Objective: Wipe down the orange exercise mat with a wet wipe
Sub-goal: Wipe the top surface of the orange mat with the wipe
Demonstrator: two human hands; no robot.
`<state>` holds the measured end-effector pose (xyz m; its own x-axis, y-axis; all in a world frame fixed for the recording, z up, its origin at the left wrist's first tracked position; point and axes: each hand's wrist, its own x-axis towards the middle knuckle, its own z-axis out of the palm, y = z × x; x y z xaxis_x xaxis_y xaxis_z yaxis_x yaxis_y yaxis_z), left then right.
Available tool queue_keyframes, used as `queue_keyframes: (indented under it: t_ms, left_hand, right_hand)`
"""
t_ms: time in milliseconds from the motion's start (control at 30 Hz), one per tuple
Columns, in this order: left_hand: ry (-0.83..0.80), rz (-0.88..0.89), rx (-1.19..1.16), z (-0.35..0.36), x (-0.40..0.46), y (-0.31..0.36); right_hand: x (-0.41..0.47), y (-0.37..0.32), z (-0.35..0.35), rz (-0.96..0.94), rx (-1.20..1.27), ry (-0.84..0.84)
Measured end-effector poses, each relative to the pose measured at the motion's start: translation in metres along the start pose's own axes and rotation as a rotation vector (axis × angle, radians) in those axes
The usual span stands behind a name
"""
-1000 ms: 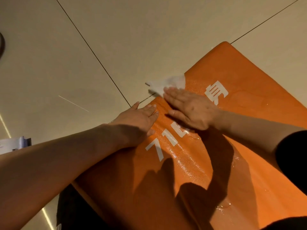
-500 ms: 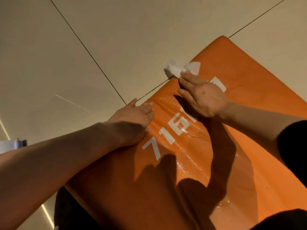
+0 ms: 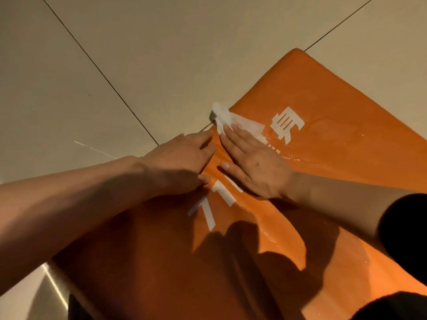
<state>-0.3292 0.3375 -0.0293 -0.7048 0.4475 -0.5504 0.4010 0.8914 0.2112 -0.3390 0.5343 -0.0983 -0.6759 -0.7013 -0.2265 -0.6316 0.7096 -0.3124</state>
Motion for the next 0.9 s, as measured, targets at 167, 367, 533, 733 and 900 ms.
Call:
queue_keyframes:
  t_ms: [167,367,533,733,900]
  left_hand:
    - [-0.012,0.064,0.162,-0.023,0.033,0.010]
    - [-0.038,0.085,0.186,-0.025,0.072,0.040]
    - [-0.066,-0.012,0.325,-0.010,0.080,0.052]
    - [0.151,0.040,0.274,-0.010,0.079,0.038]
    - [0.375,0.051,0.175,-0.012,0.098,0.029]
  right_hand:
    - [0.033,0.049,-0.026,0.208,-0.052,0.038]
    - [0.005,0.050,-0.018,0.235,0.017,0.119]
    - [0.017,0.077,-0.024,0.218,-0.049,0.094]
    - [0.020,0.074,-0.019,0.267,-0.018,0.161]
    - [0.001,0.085,-0.020,0.249,-0.097,0.120]
